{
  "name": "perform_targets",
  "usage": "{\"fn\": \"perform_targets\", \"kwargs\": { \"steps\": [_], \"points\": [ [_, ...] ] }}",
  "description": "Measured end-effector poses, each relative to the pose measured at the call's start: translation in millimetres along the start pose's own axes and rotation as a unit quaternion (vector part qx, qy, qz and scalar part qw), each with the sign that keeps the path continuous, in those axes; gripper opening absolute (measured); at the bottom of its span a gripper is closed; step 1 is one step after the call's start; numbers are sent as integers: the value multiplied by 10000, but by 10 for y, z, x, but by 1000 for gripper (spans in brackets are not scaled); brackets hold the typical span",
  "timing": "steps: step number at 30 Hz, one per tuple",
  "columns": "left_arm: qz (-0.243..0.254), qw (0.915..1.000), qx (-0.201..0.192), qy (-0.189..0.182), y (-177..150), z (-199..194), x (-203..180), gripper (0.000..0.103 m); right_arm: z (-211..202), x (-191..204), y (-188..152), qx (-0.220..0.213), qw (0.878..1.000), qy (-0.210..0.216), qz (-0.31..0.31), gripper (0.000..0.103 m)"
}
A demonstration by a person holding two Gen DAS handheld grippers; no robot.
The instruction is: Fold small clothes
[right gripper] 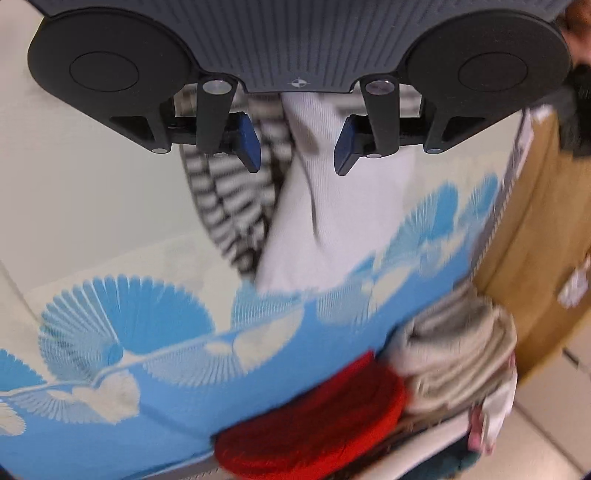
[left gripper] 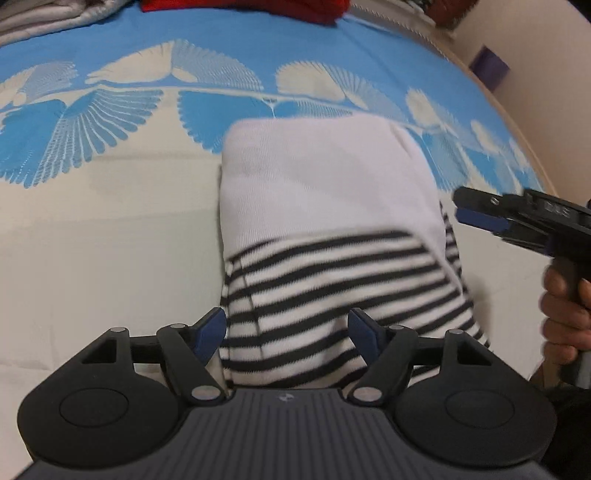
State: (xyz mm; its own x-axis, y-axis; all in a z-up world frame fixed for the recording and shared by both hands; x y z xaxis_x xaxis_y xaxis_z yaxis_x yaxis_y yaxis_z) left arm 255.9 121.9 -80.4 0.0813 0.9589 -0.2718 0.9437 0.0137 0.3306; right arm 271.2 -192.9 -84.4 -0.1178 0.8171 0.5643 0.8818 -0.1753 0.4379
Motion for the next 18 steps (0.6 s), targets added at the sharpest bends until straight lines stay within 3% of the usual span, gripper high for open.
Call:
{"fn": "perform_targets", "kwargs": {
  "steps": [6,8,9,13,15,17,18],
  "points": [
    [-169,9998,-69,90,130,4,39,78,449,-91,312,-48,9988,232,435,46],
    [-237,9997,-100,-37,157,6,40,78,527,-82,389,-117,9987,263,414,33],
    [-236,9996,-105,-104,164,1,26,78,534,-67,438,-185,9985,314,415,2],
    [-23,9995,-53,-317,196,61,-70,78,129,97,696,-1276,9855,1099,223,2],
    [175,9993,90,-309,178,137,-140,78,204,0,758,-1204,9914,457,228,2],
    [356,9986,318,-213,128,258,-195,79,529,-308,730,-473,9949,-675,579,2],
    [450,9979,424,-190,99,307,-227,79,658,-440,686,-188,9927,-888,797,2]
  ]
}}
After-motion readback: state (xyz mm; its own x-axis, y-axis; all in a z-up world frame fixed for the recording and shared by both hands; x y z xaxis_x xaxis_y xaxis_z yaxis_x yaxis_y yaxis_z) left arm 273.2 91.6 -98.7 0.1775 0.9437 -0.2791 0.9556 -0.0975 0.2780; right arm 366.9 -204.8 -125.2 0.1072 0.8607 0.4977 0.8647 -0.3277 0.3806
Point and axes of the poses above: each gripper's, at about its wrist camera, not at the fingertips, and z roughly the way its jaws point, x to its left, y to its top, the point moved 3 cm from there along z, roughly the way its jaws point, and after that the axes turned 4 degrees about x, right-handed, at the moved point
